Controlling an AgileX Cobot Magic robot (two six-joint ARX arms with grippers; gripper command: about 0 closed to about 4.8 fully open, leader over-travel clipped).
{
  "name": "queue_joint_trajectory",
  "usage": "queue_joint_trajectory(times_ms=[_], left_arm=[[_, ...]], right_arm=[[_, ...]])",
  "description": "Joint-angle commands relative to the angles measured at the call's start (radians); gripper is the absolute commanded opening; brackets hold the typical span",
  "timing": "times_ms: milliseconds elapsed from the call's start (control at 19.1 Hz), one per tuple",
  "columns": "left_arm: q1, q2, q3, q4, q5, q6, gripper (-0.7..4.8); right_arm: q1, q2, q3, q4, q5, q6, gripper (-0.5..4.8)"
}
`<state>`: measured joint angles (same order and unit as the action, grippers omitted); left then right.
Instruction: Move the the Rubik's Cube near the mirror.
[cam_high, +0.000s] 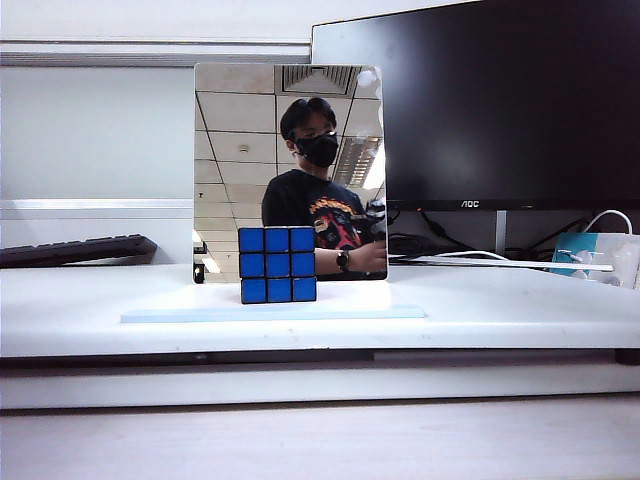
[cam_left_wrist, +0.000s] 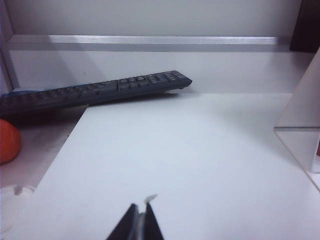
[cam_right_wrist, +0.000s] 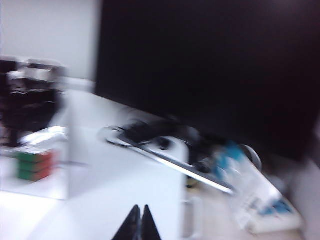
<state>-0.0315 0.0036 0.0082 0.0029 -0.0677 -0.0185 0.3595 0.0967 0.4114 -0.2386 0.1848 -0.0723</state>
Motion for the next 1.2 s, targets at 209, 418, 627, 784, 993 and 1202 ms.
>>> queue_joint_trajectory(times_ms=[209, 418, 627, 784, 993, 1202], left_arm=[[0.002, 0.0, 0.002, 0.009, 0.002, 0.004, 0.22], [0.001, 0.0, 0.001, 0.009, 0.001, 0.004, 0.22], [0.002, 0.0, 0.001, 0.009, 0.002, 0.004, 0.22], [0.002, 0.0, 0.001, 0.009, 0.002, 0.004, 0.22], [0.002, 0.0, 0.001, 0.009, 0.001, 0.004, 0.22], [0.002, 0.0, 0.001, 0.009, 0.002, 0.004, 0.22]], right_arm=[[-0.217, -0.094, -0.371, 0.369, -0.193, 0.026, 0.0], [-0.319, -0.094, -0.388, 0.337, -0.294, 0.05, 0.0], [-0.337, -0.094, -0.405, 0.321, -0.336, 0.06, 0.0], [-0.337, -0.094, -0.405, 0.323, -0.295, 0.133, 0.0], [-0.338, -0.094, -0.405, 0.318, -0.288, 0.151, 0.0], [-0.339, -0.094, -0.404, 0.318, -0.288, 0.15, 0.0]])
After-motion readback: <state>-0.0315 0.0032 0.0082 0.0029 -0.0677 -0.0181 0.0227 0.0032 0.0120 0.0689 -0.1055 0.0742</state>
